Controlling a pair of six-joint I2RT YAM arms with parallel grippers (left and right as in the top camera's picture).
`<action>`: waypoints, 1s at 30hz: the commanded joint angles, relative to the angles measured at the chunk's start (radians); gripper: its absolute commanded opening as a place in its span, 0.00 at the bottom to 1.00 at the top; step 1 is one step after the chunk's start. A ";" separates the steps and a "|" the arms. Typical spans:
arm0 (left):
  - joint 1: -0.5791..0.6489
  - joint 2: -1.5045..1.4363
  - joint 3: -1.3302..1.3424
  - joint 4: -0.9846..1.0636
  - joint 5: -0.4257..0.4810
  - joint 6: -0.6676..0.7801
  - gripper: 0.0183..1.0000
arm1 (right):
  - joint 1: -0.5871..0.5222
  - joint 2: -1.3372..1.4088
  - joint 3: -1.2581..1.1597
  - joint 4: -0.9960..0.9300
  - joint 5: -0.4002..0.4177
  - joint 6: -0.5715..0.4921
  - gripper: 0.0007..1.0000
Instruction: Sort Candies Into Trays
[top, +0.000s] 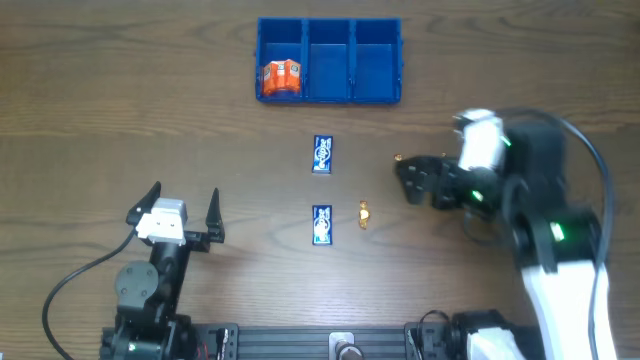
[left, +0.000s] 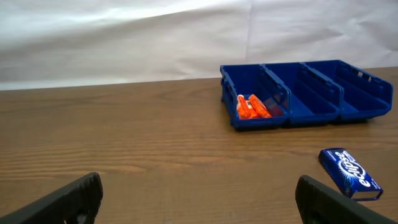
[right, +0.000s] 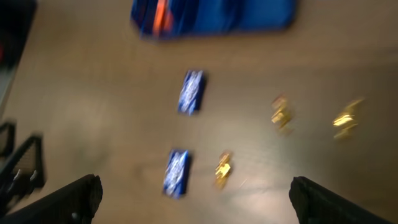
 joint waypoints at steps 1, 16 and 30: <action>0.003 -0.008 -0.014 -0.044 -0.003 -0.011 1.00 | 0.195 0.208 0.055 -0.032 -0.045 0.037 1.00; 0.003 -0.008 -0.014 -0.045 -0.003 -0.011 1.00 | 0.584 0.596 0.055 0.072 0.258 0.309 1.00; 0.003 -0.008 -0.014 -0.044 -0.003 -0.011 1.00 | 0.650 0.761 0.055 0.144 0.401 0.401 1.00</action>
